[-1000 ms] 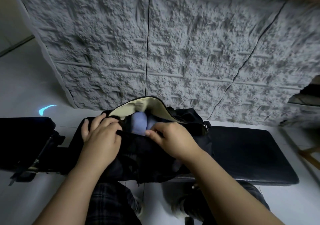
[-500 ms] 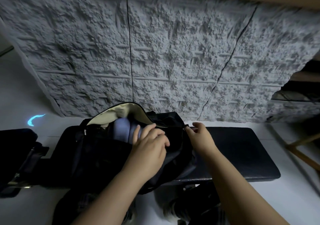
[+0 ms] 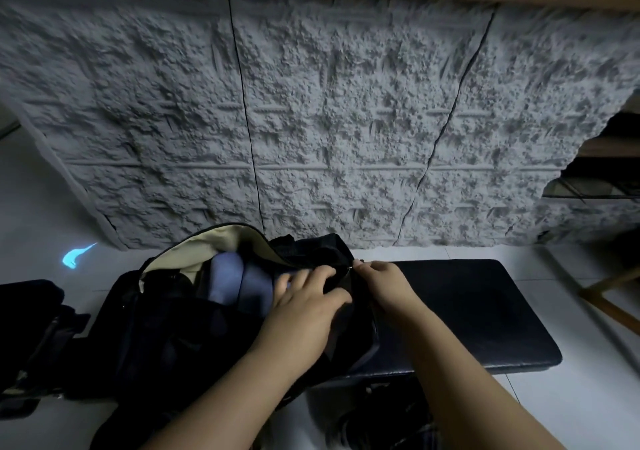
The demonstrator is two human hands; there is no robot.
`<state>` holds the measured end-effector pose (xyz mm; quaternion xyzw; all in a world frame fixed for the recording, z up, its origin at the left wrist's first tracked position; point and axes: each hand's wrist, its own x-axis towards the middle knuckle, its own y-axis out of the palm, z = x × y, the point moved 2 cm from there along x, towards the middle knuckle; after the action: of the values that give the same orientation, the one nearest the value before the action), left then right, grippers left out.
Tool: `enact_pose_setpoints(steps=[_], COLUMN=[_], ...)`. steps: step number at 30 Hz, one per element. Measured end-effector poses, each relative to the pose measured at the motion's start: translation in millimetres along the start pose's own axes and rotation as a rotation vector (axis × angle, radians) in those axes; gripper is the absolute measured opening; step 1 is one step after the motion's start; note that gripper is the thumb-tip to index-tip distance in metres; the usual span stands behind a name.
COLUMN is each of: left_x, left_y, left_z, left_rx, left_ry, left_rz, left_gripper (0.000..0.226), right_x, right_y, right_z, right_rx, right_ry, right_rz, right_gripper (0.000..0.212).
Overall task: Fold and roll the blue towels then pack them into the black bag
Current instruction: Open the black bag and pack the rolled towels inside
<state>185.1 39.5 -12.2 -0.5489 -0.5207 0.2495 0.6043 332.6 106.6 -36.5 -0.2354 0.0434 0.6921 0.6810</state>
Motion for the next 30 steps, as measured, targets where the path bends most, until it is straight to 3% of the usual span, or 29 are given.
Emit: enact_pose_setpoints(steps=[5, 9, 13, 18, 23, 27, 30], left_x=[20, 39, 48, 54, 52, 27, 7], left_y=[0, 9, 20, 25, 10, -13, -17], left_z=[-3, -20, -23, -9, 10, 56, 85], left_rx=[0.131, -0.132, -0.251, -0.315, -0.283, -0.136, -0.184], left_ry=[-0.201, -0.276, -0.264, -0.293, -0.382, -0.495, -0.518], left_rz=[0.114, 0.29, 0.232, 0.174, 0.155, 0.087, 0.037], left_gripper=[0.022, 0.039, 0.031, 0.022, 0.024, 0.025, 0.027], right_x=[-10, -18, -19, -17, -8, -2, -2], right_y=[-9, -13, -14, -16, -18, -16, -9], right_z=[5, 5, 2, -2, -2, -5, -4], right_rx=[0.186, 0.264, 0.304, 0.135, -0.297, -0.407, -0.452], right_ry=[0.002, 0.01, -0.008, -0.064, -0.15, -0.164, -0.198], right_rz=[0.0, 0.031, 0.002, -0.011, -0.199, -0.279, -0.36], right_gripper=[0.029, 0.027, 0.034, 0.027, 0.027, 0.035, 0.029])
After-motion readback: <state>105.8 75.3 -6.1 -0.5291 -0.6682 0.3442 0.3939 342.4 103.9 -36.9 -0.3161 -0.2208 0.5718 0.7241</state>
